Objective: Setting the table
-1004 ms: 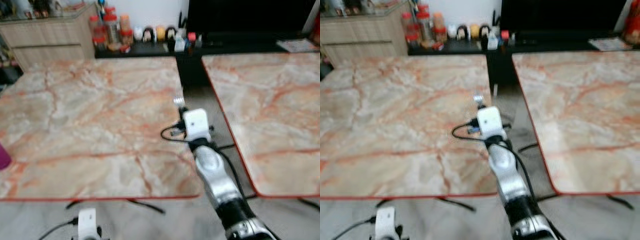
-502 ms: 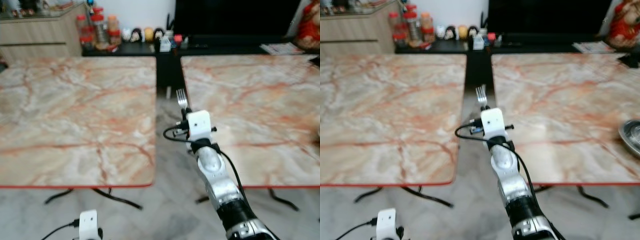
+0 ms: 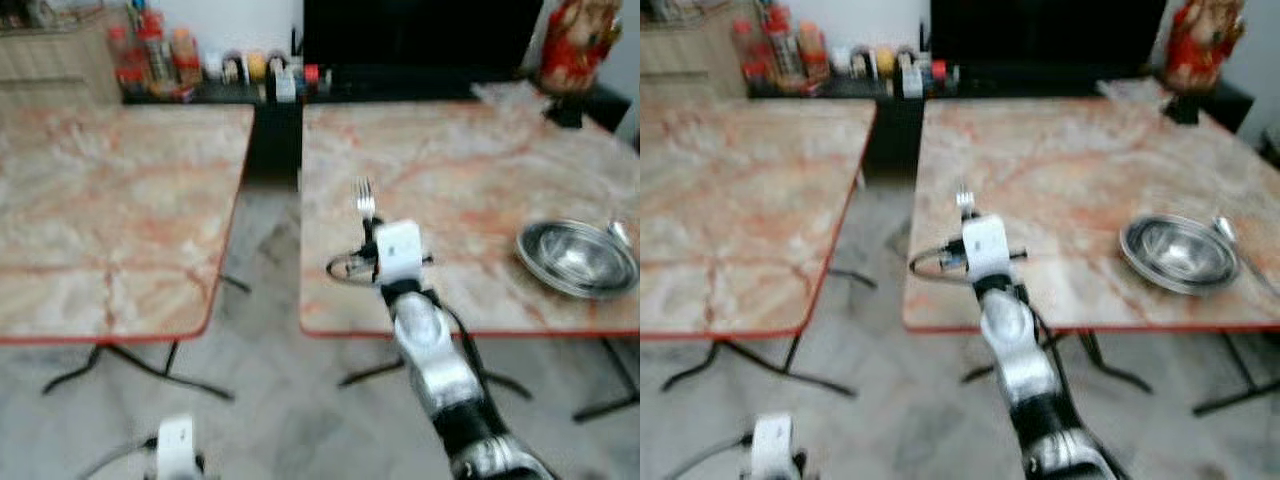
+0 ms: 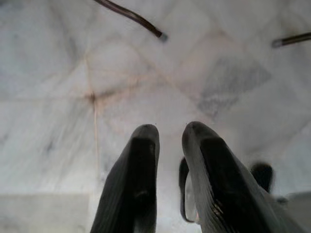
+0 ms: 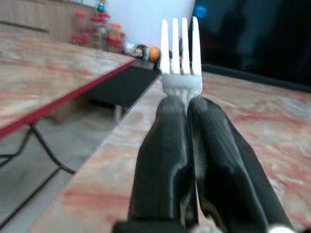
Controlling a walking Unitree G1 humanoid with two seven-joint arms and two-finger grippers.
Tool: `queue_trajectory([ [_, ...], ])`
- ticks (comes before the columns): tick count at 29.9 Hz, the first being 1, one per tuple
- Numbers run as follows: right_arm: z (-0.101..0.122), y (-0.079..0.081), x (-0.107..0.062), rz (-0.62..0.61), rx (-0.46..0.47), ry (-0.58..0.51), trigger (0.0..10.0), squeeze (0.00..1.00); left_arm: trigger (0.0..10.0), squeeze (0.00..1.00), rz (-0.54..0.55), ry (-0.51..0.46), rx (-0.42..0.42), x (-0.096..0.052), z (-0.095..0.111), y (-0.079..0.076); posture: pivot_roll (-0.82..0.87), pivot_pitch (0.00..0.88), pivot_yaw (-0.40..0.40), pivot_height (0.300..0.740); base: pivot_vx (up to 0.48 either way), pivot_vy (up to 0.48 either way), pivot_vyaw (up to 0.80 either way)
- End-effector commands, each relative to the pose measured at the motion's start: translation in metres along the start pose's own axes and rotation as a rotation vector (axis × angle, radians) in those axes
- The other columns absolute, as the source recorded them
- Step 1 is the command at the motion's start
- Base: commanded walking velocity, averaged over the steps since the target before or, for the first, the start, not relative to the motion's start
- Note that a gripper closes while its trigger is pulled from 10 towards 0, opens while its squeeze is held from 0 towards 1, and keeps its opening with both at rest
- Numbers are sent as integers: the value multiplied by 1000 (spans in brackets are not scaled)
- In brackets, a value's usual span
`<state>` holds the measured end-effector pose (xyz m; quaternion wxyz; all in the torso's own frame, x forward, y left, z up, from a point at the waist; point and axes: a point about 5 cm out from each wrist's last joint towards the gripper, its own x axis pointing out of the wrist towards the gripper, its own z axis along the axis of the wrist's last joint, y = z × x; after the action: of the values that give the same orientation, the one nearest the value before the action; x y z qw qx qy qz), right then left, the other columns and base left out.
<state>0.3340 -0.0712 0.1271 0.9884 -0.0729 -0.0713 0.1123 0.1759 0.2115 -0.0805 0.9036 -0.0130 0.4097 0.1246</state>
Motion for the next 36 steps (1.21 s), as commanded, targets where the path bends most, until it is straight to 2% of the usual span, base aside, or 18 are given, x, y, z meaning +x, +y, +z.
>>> queue_trajectory([
  [1,5,-6,2,-17,-6,-20,10000,0,10000,0,-4,-7,12,1,4,0,-30,0,31,709,0,-450,0],
  [36,4,-18,2,-61,-19,-22,10000,0,10000,0,-13,-10,15,1,4,-2,-38,0,36,709,0,-437,0],
])
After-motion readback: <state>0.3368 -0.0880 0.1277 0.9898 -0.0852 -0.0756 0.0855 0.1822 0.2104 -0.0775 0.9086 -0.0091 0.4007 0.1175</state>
